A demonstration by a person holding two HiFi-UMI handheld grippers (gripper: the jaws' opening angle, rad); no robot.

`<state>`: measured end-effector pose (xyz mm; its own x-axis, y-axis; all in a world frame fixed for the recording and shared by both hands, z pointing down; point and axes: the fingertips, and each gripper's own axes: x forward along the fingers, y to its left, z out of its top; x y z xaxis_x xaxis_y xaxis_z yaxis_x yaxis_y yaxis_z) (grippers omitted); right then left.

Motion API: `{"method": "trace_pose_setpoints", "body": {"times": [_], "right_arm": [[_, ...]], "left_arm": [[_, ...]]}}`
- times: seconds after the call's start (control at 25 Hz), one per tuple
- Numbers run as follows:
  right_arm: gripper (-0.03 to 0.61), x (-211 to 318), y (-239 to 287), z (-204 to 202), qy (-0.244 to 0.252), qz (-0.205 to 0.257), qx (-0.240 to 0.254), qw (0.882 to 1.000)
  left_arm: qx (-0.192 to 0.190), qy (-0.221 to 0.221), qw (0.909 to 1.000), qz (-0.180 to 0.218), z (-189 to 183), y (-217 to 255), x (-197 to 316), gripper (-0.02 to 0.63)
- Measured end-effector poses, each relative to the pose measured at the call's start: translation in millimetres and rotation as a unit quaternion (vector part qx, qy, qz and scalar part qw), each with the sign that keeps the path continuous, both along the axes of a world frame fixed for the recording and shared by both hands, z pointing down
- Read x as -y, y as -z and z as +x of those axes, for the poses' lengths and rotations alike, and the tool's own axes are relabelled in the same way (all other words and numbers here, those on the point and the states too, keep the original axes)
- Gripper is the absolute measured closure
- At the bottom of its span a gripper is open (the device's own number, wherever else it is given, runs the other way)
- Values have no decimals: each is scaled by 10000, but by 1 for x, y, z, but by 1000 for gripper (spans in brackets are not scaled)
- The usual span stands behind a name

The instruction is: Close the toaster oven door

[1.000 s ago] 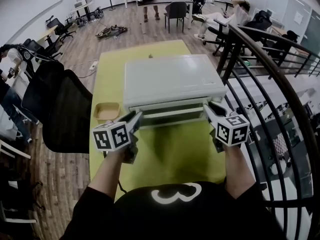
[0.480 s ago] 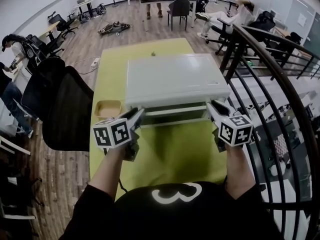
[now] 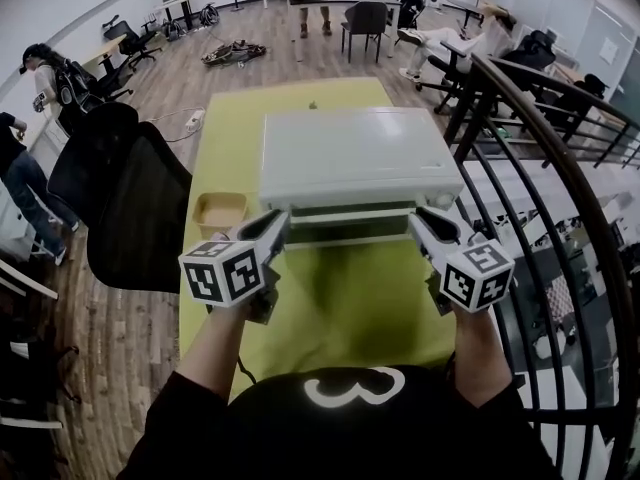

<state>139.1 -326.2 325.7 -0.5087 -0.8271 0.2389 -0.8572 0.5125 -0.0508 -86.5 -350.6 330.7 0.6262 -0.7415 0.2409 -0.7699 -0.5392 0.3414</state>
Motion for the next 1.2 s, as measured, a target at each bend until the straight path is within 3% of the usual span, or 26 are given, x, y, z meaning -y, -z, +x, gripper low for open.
{"method": "trace_pose_setpoints", "body": {"times": [0.04, 0.28, 0.6, 1.2], "right_arm": [[557, -8, 5, -8, 108, 62, 75, 9999], [572, -55, 17, -58, 745, 211, 683, 9947], [575, -78, -2, -80, 1030, 92, 944, 9901], [576, -95, -37, -71, 941, -190, 1016, 9902]], "left_arm": [[22, -56, 9999, 105, 2, 6, -7, 565], [110, -518, 9969, 583, 25, 22, -58, 597], [-231, -805, 9955, 447, 42, 7, -93, 604], [85, -939, 9953, 209, 64, -28, -114, 604]]}}
